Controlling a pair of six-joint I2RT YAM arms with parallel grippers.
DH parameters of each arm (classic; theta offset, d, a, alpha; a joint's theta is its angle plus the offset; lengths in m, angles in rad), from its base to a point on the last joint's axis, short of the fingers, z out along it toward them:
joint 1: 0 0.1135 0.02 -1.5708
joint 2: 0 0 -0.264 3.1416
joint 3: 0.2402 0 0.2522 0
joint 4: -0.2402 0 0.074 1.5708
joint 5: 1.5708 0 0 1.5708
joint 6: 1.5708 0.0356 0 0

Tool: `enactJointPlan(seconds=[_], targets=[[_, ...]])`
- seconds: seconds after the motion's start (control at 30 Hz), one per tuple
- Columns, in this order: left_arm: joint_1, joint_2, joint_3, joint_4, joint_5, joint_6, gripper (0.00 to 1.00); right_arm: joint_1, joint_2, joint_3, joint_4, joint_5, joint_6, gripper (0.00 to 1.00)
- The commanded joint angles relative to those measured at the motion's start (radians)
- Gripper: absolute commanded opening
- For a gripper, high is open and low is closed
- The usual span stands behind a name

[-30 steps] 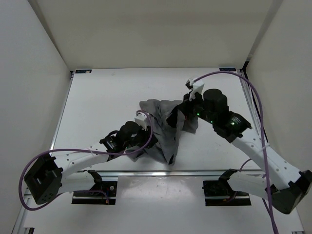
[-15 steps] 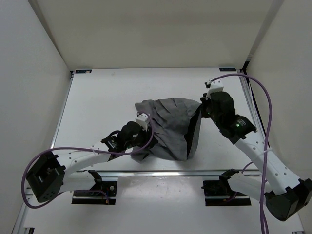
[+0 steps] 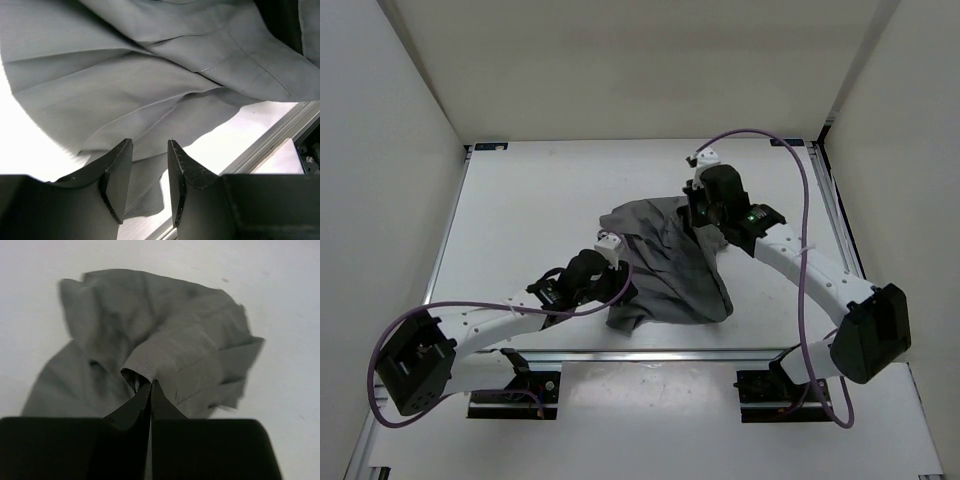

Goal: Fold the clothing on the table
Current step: Flatten the skirt out

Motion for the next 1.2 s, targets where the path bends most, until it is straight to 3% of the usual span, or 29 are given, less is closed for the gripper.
enactJointPlan(seconds=[0.0, 0.13, 0.27, 0.33, 0.47, 0.5, 0.57, 0.6, 0.63, 0.67, 0.73, 0.9, 0.97, 1.1, 1.17], targets=[[0.025, -0.07, -0.034, -0.029, 0.001, -0.002, 0.45, 0.04, -0.052, 0.067, 0.26, -0.236, -0.028, 0.0], [0.051, -0.104, -0.057, -0.03, 0.007, -0.013, 0.44, 0.072, -0.187, 0.025, 0.433, -0.23, -0.053, 0.0], [0.054, -0.099, -0.048, -0.029, 0.004, -0.013, 0.44, 0.009, -0.358, -0.092, 0.529, -0.152, -0.022, 0.0], [0.028, -0.081, -0.035, -0.027, -0.002, -0.014, 0.44, -0.053, -0.414, -0.157, 0.504, -0.085, 0.001, 0.0], [0.009, -0.044, -0.024, -0.018, -0.001, -0.017, 0.44, -0.26, -0.518, -0.303, 0.291, -0.026, 0.099, 0.0], [0.009, -0.041, -0.023, -0.021, 0.006, -0.02, 0.44, -0.299, -0.538, -0.336, 0.205, -0.012, 0.134, 0.04], [0.002, -0.02, -0.018, -0.017, 0.004, -0.017, 0.44, -0.438, -0.587, -0.374, 0.078, -0.002, 0.157, 0.26], [-0.003, -0.01, -0.011, -0.012, 0.016, -0.011, 0.43, -0.484, -0.595, -0.378, 0.009, 0.009, 0.165, 0.29], [-0.008, -0.004, -0.011, -0.014, 0.012, -0.011, 0.44, -0.503, -0.624, -0.381, -0.036, 0.049, 0.162, 0.39], [-0.015, 0.011, 0.001, -0.012, 0.01, -0.014, 0.44, -0.503, -0.65, -0.372, -0.05, 0.075, 0.156, 0.48], [-0.026, 0.045, 0.029, -0.021, 0.015, -0.005, 0.44, -0.463, -0.685, -0.357, -0.063, 0.173, 0.127, 0.55], [-0.083, 0.158, 0.075, 0.026, 0.027, -0.01, 0.44, -0.287, -0.647, -0.295, -0.059, 0.247, 0.07, 0.67], [-0.1, 0.193, 0.094, 0.037, 0.027, -0.019, 0.44, -0.267, -0.56, -0.292, -0.073, 0.227, 0.065, 0.67], [-0.117, 0.273, 0.107, 0.034, -0.002, -0.024, 0.42, -0.327, -0.468, -0.317, -0.056, 0.045, 0.111, 0.67], [-0.126, 0.309, 0.115, 0.008, -0.042, -0.033, 0.34, -0.339, -0.478, -0.352, -0.029, -0.014, 0.128, 0.66]])
